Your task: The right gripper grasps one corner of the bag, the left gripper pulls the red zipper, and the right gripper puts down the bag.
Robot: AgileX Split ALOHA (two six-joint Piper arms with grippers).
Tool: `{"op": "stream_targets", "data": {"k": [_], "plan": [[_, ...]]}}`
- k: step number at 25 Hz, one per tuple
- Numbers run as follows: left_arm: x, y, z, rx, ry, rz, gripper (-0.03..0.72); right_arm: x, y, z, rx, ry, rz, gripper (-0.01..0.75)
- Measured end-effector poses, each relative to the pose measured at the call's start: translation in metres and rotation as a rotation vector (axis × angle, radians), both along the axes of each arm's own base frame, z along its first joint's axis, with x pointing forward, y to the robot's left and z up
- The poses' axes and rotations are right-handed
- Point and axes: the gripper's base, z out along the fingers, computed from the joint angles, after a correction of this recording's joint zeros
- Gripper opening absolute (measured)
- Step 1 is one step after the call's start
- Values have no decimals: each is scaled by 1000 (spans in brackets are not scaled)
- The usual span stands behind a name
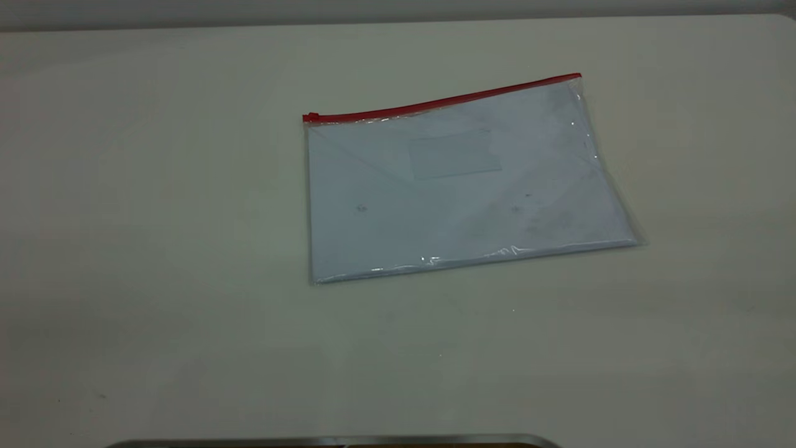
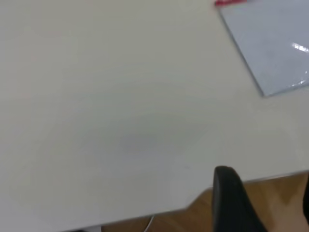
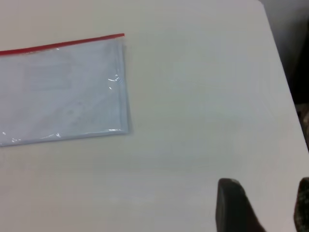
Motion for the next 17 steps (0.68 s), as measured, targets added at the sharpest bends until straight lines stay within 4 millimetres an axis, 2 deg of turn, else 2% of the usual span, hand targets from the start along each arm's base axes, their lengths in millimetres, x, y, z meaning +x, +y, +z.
{"op": "stream_targets", "data": {"k": [17], "plan": [[-1, -1, 0, -10, 2, -6, 424, 0, 1, 0, 8, 1, 4, 346]]}}
